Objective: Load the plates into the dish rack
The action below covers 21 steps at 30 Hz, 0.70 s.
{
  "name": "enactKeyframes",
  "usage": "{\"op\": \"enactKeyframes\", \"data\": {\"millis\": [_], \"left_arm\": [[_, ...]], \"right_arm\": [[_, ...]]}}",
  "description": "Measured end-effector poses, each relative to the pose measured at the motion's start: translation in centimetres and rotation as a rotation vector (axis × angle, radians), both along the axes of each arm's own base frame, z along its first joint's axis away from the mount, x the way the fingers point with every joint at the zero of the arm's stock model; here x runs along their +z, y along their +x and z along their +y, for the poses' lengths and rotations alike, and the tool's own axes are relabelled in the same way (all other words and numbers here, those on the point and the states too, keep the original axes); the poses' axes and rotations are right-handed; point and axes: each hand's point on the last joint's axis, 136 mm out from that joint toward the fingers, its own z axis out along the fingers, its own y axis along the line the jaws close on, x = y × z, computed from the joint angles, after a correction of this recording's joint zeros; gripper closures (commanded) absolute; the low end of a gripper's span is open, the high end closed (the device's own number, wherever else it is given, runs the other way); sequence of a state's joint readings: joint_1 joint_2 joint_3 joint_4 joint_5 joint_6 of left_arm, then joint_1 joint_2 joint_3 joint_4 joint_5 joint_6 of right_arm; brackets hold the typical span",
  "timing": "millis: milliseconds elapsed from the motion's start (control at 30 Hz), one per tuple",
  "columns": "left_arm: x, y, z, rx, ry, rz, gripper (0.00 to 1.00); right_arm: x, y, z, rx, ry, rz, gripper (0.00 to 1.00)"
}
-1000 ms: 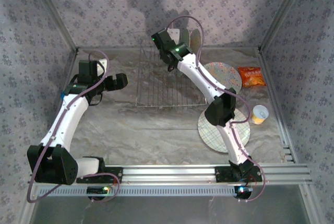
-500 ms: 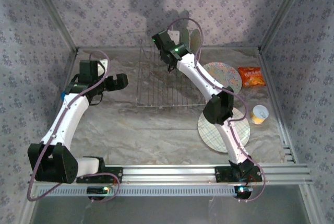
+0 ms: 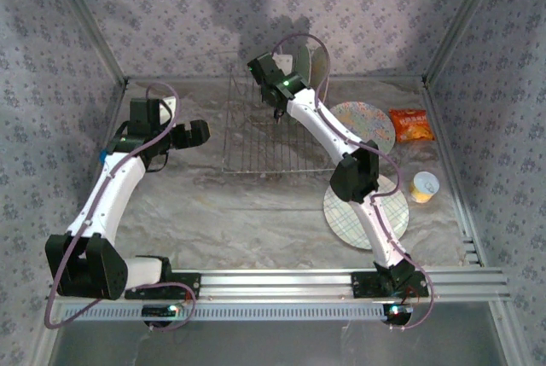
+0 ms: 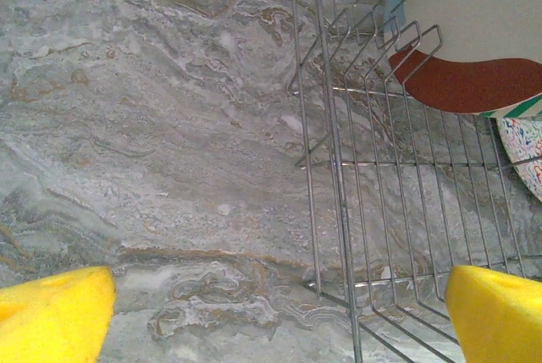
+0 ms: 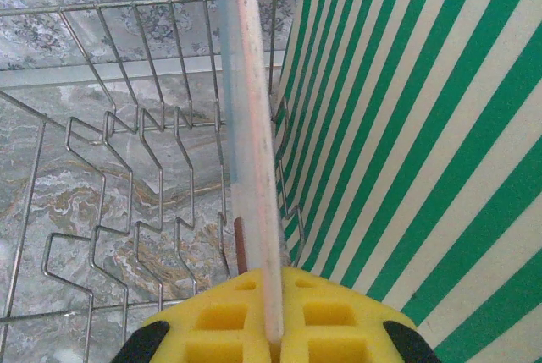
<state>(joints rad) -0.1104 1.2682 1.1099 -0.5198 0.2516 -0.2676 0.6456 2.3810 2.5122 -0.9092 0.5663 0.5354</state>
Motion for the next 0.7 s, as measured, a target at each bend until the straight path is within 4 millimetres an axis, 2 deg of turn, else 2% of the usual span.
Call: {"op": "enactKeyframes", "data": {"millis": [133, 333, 433, 533, 633, 700], "left_arm": [[-0.5, 0.1, -0.1, 0.000, -0.005, 0.017, 0.01], [-0.8, 0.2, -0.2, -0.003, -0.009, 0.027, 0.01], [-0.8, 0.2, -0.2, -0.003, -0.009, 0.027, 0.01], [-0.8, 0.2, -0.2, -0.003, -0.009, 0.027, 0.01], [-0.9, 0.2, -0.2, -0.003, -0.009, 0.029, 0.01], [-1.0, 0.2, -0.2, -0.003, -0.008, 0.032, 0.01]], "right_arm": [[0.0, -0.1, 0.2, 0.004, 0.000, 0.000, 0.87], [0.2, -0.3, 0.4, 0.012, -0.005, -0.003, 0.70], [1.0, -0.6, 0.4, 0.016, -0.004, -0.012, 0.60], [2.8, -1.2, 0.4, 0.025, 0.005, -0.038, 0.52], [5.6, -1.9, 0.2, 0.034, 0.018, -0.080, 0.42], [8.1, -2.8, 0.1, 0.041, 0.034, -0.118, 0.34]]}}
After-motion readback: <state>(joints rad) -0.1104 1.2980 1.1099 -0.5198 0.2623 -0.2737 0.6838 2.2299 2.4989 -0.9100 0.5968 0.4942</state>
